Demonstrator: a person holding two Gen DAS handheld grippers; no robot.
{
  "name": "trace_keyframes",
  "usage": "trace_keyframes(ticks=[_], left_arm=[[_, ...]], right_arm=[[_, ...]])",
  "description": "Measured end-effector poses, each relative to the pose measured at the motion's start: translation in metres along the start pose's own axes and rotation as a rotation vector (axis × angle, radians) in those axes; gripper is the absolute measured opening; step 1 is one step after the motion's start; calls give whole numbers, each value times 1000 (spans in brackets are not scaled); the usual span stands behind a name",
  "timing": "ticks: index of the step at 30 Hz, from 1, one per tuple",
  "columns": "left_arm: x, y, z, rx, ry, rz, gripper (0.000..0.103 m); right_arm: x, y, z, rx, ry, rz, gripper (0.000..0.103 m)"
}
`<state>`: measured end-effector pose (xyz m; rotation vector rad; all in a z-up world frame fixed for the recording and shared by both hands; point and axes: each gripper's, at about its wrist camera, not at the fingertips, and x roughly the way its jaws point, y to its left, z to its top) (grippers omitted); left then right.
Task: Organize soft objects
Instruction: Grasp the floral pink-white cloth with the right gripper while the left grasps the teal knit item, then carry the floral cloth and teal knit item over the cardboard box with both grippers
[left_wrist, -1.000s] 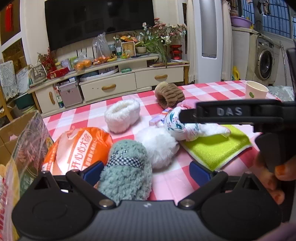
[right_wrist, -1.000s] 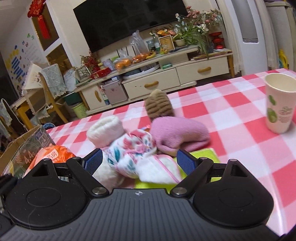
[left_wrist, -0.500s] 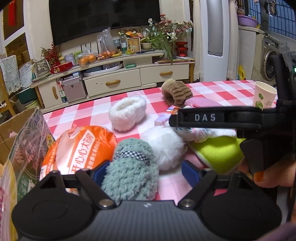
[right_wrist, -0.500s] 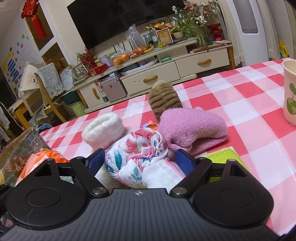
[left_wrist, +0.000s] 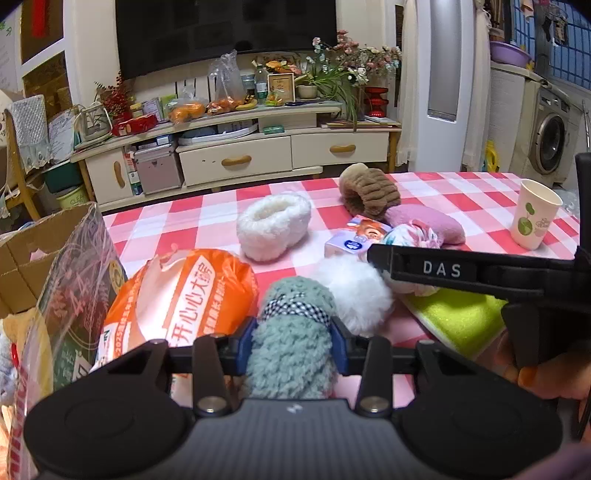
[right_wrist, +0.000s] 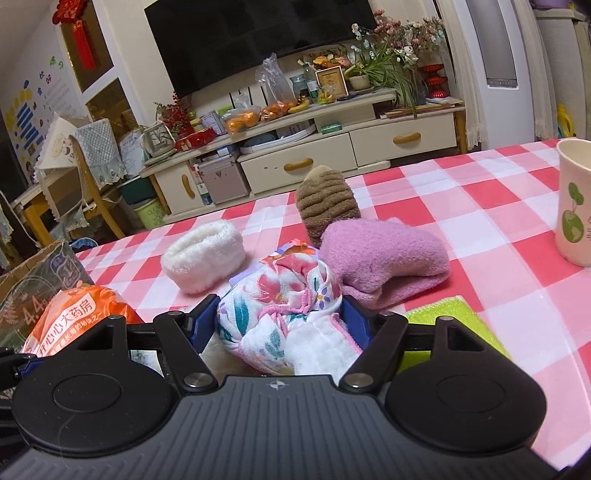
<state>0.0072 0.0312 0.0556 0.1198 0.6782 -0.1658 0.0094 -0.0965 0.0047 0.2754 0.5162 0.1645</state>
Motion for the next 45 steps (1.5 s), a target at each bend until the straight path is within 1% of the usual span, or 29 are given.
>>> trace_keyframes(ticks=[8, 17, 23, 33, 45], left_arm=[[-10, 1, -1, -15, 0, -42, 37], [-28, 10, 4, -50, -48, -94, 37], [-41, 20, 8, -73, -79, -117, 37], [-62, 39, 13, -118, -135, -140, 37], [-86, 65, 15, -179, -197, -153, 37]], right_arm=[[-14, -1, -3, -60, -30, -35, 88], [-21, 5, -10, -92, -42, -74, 88], [-25, 10, -17, -96, -34, -100, 88], [-39, 24, -25, -148, -36, -123, 88], [-60, 37, -23, -173, -45, -152, 88]])
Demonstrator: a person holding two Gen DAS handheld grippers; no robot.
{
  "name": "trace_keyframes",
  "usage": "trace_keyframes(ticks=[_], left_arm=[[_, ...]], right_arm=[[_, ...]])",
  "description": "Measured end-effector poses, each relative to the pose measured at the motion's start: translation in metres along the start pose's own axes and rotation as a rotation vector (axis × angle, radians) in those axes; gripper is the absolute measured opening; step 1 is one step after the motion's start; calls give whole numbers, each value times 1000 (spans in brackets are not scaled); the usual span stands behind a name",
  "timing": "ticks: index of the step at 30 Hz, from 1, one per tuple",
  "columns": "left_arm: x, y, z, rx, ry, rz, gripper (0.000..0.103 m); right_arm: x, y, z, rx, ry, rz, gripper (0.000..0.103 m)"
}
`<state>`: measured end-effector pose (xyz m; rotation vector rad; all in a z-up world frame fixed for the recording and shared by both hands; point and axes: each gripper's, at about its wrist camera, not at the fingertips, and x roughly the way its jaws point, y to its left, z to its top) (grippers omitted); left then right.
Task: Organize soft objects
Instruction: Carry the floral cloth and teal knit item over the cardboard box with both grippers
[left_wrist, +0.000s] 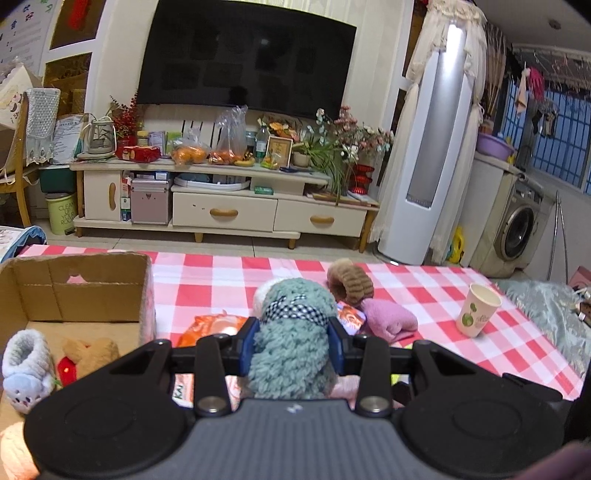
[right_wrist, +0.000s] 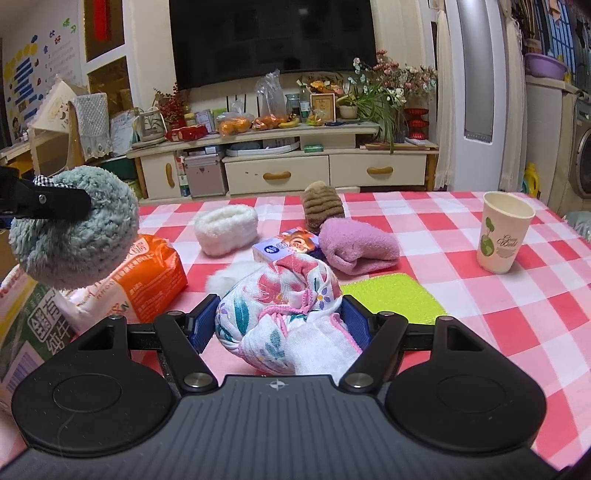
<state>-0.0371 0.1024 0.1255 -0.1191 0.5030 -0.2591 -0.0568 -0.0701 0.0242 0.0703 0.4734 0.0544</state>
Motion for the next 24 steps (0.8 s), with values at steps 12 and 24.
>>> trace_keyframes(ticks=[12, 24], left_arm=[[-29, 30, 9, -72, -71, 4, 37], [-49, 79, 16, -164, -119, 92, 38]], right_arm=[[-24, 35, 14, -66, -52, 35, 88], [-32, 96, 44, -151, -117, 162, 88]])
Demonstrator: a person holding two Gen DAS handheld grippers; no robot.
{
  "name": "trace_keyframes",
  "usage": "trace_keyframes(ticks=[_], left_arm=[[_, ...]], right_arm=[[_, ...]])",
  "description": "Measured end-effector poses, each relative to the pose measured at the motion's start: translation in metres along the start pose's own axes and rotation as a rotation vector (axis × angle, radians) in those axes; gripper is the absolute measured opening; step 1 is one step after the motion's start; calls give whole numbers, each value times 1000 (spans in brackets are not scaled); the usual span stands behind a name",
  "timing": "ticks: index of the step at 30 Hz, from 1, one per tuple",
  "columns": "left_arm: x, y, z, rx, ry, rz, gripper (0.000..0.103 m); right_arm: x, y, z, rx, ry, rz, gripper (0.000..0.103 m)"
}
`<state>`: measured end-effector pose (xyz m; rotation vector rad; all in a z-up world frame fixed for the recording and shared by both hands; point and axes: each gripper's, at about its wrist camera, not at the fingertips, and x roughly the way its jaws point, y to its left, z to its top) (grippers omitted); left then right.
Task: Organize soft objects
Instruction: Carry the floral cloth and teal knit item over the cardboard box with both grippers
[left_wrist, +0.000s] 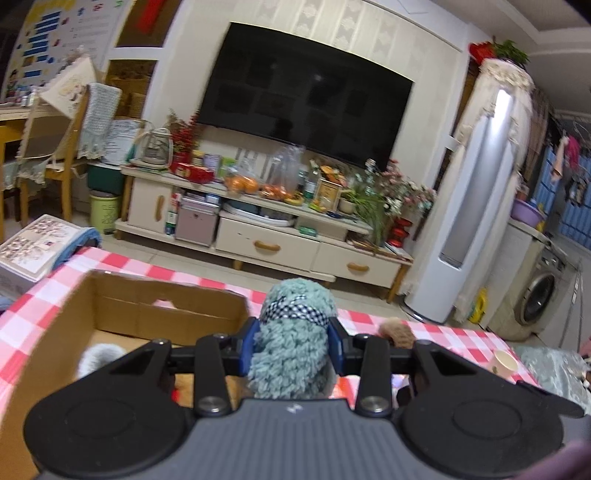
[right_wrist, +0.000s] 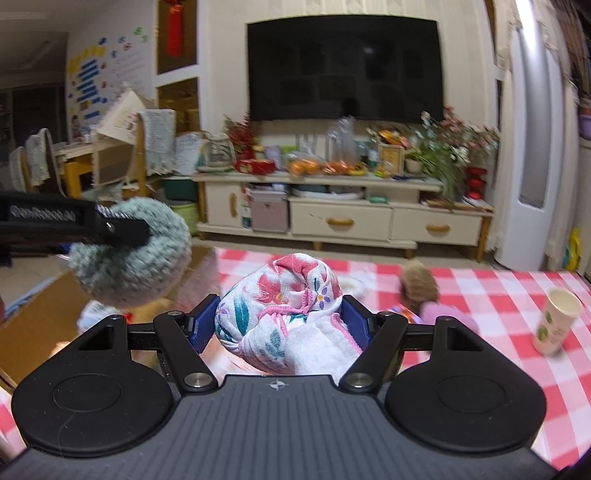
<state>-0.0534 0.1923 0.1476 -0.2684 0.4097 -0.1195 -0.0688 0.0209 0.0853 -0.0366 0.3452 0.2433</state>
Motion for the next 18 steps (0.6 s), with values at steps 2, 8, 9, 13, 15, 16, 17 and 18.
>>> trace_keyframes(ticks=[2, 8, 9, 13, 15, 16, 17, 18], left_arm=[[-1, 10, 2, -18, -5, 23, 38], [1, 42, 10, -75, -13, 98, 38], [1, 47, 10, -83, -13, 110, 38], [5, 64, 12, -113, -6, 156, 38], [6, 69, 12, -121, 1, 171, 38], [7, 72, 12, -120, 3, 179, 38], [8, 74, 12, -117, 6, 191, 38], [9, 75, 12, -116, 10, 200, 38]], right_arm=[[2, 8, 7, -10, -11, 27, 88], [17, 33, 23, -60, -35, 102, 88], [20, 38, 25, -71, -35, 116, 88], [33, 52, 31, -116, -25, 160, 88], [39, 58, 32, -131, -14, 182, 88], [42, 60, 33, -138, -6, 190, 88], [44, 63, 32, -147, 3, 198, 88], [46, 65, 31, -156, 10, 205, 88]])
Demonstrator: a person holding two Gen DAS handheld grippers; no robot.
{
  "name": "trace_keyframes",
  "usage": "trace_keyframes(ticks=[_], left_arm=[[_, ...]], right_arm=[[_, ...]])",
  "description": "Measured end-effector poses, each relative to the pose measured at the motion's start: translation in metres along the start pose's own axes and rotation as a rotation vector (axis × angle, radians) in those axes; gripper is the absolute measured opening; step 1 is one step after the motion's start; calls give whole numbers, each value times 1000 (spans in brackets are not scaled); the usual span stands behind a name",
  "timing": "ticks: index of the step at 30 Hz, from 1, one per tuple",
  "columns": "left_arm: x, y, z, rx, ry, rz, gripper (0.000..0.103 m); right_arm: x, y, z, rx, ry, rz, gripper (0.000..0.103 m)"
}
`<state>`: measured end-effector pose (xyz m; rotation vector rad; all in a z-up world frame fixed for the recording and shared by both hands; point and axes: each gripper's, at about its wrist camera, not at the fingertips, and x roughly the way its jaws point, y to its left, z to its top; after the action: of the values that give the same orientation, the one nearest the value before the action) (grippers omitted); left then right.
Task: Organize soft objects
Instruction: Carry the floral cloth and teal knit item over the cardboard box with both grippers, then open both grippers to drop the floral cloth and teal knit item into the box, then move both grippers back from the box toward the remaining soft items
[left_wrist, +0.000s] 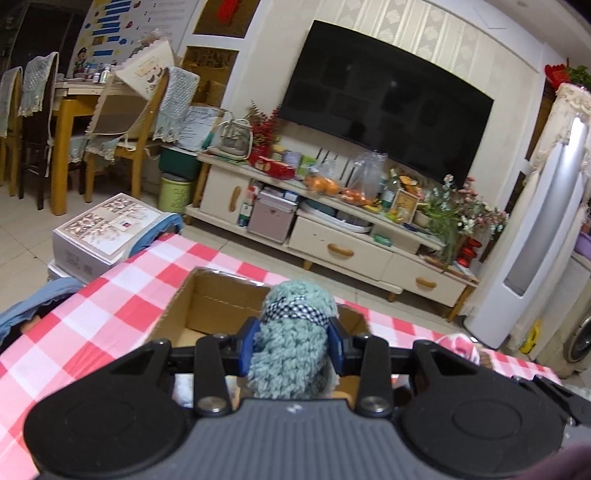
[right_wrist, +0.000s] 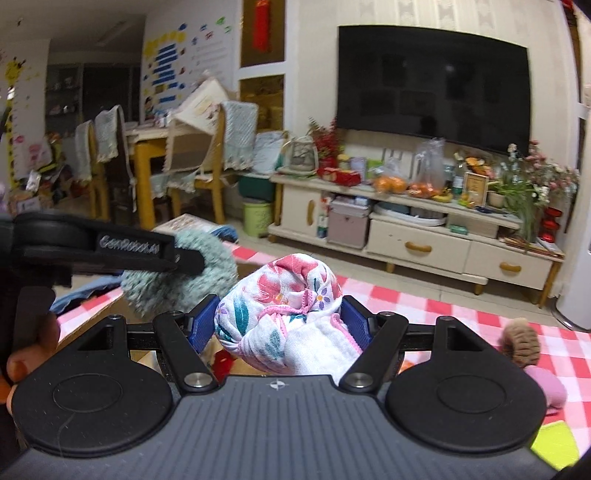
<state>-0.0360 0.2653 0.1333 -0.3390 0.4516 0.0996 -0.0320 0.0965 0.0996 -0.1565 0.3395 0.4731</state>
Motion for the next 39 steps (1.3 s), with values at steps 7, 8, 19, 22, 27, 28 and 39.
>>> trace_keyframes(ticks=[7, 8, 19, 22, 27, 28, 39], left_arm=[[9, 8, -2, -6, 32, 31, 38], [9, 8, -2, -8, 34, 33, 38], [7, 2, -1, 33, 9, 98, 87], [6, -1, -1, 36, 8, 95, 95], [7, -10, -3, 62, 12, 91, 96], [7, -12, -4, 64, 14, 86, 96], [11, -38, -12, 120, 34, 62, 97]], right_arm=[[3, 7, -7, -31, 45, 56, 90], [2, 8, -9, -36, 50, 66, 92], [-18, -1, -13, -2, 37, 36, 101], [-26, -8, -18, 35, 29, -1, 101], [-38, -26, -27, 123, 38, -41, 101], [-39, -28, -29, 140, 38, -46, 101], [-51, -44, -42, 223, 31, -99, 101]])
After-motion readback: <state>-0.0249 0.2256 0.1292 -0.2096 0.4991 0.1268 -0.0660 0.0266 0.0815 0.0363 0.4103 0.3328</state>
